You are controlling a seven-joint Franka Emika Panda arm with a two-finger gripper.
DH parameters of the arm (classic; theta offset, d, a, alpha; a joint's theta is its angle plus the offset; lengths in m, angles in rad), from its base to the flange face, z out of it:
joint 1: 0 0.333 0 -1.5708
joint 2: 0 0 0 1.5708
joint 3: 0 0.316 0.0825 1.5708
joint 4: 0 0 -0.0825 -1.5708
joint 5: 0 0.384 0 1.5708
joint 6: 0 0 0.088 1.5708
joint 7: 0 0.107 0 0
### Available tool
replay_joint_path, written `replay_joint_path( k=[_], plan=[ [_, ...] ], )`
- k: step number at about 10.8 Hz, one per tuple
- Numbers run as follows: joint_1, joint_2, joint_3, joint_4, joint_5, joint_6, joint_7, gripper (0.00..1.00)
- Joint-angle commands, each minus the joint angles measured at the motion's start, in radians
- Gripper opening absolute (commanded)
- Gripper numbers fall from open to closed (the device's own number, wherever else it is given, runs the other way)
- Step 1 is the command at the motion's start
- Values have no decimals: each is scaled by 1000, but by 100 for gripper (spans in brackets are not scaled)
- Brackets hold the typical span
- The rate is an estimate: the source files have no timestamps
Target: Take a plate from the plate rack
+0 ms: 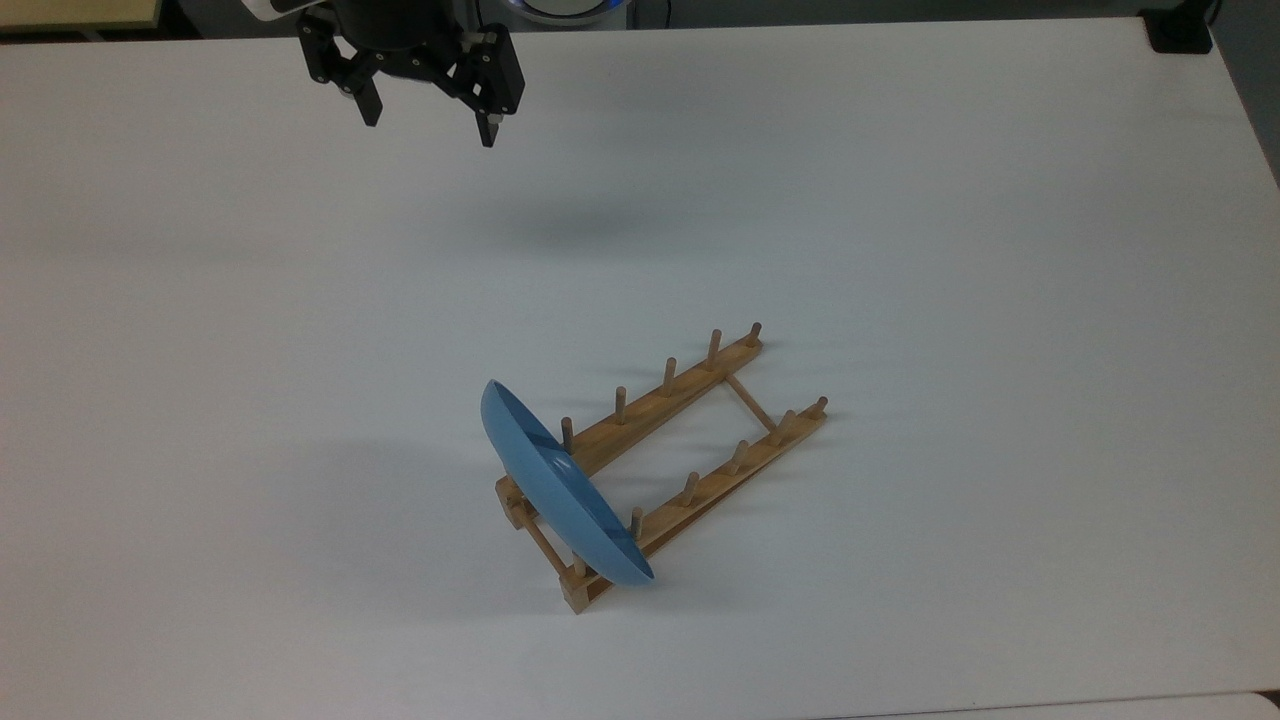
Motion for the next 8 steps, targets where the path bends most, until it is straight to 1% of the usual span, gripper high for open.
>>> replay_joint_path(
  k=[1,4,5,6,7,8],
  plan=[
    [3,-14,-7,-7,23,12,-24,100],
    [-2,-6,-1,-4,28,12,-24,100],
    [-2,0,7,-4,25,30,-26,100],
    [0,0,13,-7,29,83,-27,100],
    [-2,-5,34,1,31,126,-23,100],
    [-3,-18,60,1,23,136,-27,100]
  ],
)
